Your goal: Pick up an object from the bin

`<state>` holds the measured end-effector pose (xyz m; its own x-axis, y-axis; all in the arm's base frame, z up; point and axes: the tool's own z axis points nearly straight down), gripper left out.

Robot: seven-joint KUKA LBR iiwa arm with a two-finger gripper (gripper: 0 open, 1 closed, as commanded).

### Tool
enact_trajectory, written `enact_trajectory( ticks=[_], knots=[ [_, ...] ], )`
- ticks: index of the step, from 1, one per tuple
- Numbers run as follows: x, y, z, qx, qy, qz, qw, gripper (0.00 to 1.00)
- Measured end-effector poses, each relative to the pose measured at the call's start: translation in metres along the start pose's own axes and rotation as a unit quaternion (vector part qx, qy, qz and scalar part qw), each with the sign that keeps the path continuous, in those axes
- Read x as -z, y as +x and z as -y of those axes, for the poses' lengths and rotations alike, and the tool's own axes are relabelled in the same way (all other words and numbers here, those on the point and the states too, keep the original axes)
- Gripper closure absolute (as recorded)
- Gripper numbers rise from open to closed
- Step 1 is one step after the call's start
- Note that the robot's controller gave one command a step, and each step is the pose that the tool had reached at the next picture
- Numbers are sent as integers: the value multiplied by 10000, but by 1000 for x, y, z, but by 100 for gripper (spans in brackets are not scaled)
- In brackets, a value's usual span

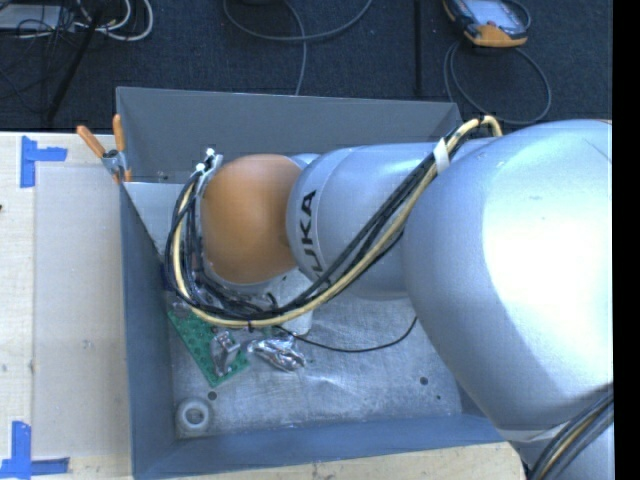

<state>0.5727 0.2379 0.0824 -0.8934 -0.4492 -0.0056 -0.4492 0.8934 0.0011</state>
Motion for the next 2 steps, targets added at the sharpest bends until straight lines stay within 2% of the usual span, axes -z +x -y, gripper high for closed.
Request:
enact_trajectory(
  ticks=[1, 2],
  knots=[
    [-3, 12, 38, 130, -44, 83, 9999, 0],
    [-3, 13, 38, 133, -36, 58, 9999, 100]
  ],
)
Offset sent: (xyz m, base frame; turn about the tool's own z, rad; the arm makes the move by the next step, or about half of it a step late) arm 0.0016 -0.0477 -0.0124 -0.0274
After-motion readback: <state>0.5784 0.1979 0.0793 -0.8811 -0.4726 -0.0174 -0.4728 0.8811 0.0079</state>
